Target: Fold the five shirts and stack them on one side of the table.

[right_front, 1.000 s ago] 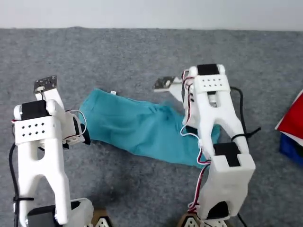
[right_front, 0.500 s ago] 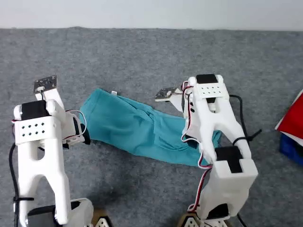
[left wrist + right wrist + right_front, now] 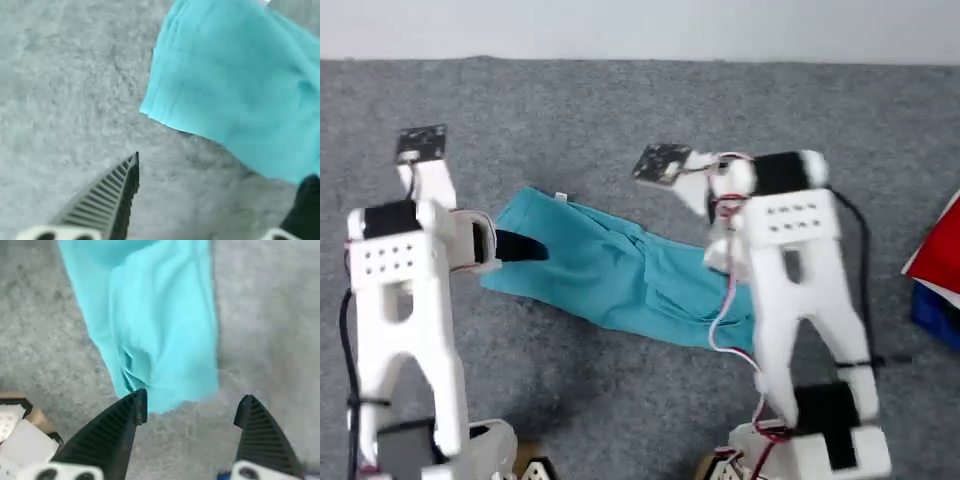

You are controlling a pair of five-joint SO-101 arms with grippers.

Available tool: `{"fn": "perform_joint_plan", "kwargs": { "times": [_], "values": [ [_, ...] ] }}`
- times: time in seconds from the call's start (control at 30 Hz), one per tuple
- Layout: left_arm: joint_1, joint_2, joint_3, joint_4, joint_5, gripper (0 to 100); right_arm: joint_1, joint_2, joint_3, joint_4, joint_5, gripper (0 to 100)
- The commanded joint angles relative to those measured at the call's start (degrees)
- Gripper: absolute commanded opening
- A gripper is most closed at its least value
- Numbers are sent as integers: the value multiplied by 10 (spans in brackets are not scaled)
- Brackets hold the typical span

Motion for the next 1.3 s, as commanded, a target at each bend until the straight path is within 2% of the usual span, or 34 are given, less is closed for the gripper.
{"fn": "perform_joint_plan", "kwargs": {
  "times": [0.0,0.13,0.23,0.3,0.53,0.73,0.83,0.97,1.1,1.27],
  "values": [
    [-20,136,-116,31,-72,474,76,-55,-25,22,-18,285],
    [-28,348,-337,134,-142,474,168,-94,-25,22,-16,285],
    [-33,476,-452,130,-151,473,221,-116,-25,22,-15,284],
    [-30,535,-480,131,-171,469,244,-125,-25,22,-14,284],
    [-15,591,-491,127,-221,355,281,-133,-25,22,41,284],
    [-29,680,-585,126,-217,303,305,-131,-25,22,41,284],
    [-29,710,-620,128,-217,202,322,-127,-24,22,40,284],
    [-15,702,-619,129,-217,6,328,-127,17,21,41,284],
    [6,671,-589,129,-217,18,334,-131,84,2,42,284],
    [31,593,-524,129,-217,13,379,-129,153,-39,42,284]
  ]
}}
